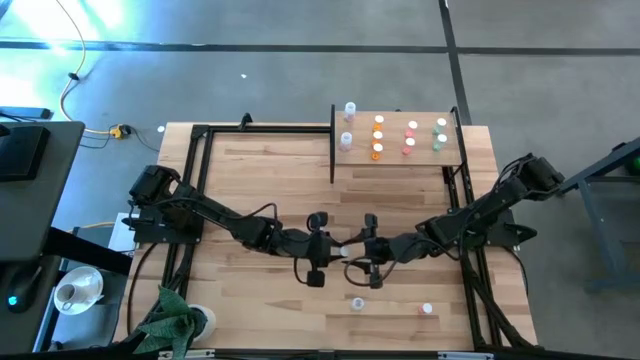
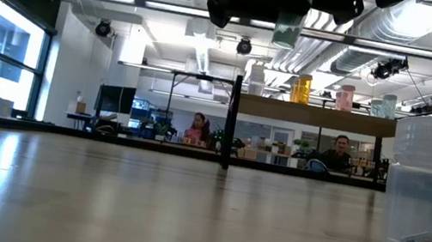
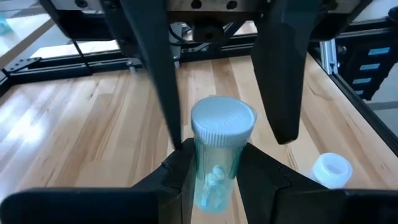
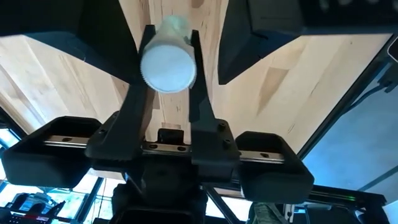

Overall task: Pick and place medicine bottles onto shelf by color
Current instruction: Put the blue pill bottle on the shelf aligned with the other blue pill bottle

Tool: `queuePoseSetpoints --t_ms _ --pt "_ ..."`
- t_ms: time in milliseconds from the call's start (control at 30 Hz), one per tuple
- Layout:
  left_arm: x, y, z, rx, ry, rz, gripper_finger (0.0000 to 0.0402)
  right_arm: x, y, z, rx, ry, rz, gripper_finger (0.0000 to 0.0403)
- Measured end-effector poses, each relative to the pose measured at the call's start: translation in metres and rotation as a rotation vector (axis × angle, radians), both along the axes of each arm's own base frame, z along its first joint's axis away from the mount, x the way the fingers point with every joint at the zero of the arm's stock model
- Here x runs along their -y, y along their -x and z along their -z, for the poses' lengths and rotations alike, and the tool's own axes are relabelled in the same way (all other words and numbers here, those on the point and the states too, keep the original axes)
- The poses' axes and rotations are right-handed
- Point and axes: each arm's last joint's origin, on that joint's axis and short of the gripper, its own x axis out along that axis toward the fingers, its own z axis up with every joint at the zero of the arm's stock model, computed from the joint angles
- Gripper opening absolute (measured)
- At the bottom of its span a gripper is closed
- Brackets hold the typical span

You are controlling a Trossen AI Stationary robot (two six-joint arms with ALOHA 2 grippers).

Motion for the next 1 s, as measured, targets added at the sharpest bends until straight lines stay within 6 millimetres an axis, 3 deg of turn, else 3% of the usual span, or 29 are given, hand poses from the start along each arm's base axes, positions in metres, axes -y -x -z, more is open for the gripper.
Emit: queuePoseSetpoints --t_ms 433,767,1000 --pt "-0.004 -0.001 0.0 0.005 0.029 -0.017 0.0104 0.0 0.0 0.0 0.0 0.004 0.007 0.0099" --pt "-0.004 0.0 0.001 -0.01 0.003 -0.013 0.0169 0.0 0.0 0.0 0.0 0.009 0.004 0.0099" --pt "-0.005 0.002 0.001 -0.036 -0.01 -0.024 0.022 0.008 0.01 -0.012 0.018 0.05 0.119 0.0099"
